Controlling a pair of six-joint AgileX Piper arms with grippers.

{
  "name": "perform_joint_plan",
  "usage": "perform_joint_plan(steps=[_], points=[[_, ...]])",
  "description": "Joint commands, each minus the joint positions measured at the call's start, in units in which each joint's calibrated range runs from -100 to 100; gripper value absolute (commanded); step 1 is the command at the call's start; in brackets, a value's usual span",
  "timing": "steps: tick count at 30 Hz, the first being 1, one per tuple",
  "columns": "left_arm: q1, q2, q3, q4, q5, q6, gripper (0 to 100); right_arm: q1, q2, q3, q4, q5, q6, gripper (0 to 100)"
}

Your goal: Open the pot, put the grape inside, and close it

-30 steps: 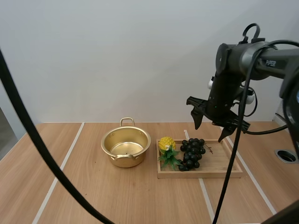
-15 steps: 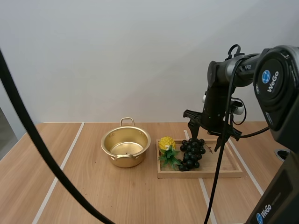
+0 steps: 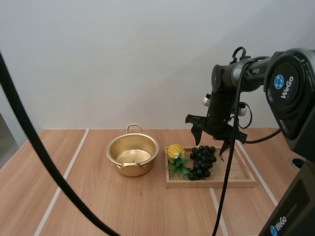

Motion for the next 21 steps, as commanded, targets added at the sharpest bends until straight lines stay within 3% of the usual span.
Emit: perform_joint_plan(steps=[1, 21], points=[[-0.22, 0.0, -0.2, 0.9, -2.4, 0.0, 0, 0.1, -0.3, 1.7, -0.9, -2.8, -0.6, 100], [-0.22, 0.0, -0.2, 0.9, -2.4, 0.0, 0, 0.3, 4.9, 4.0, -0.6, -10.7, -2.1, 100]])
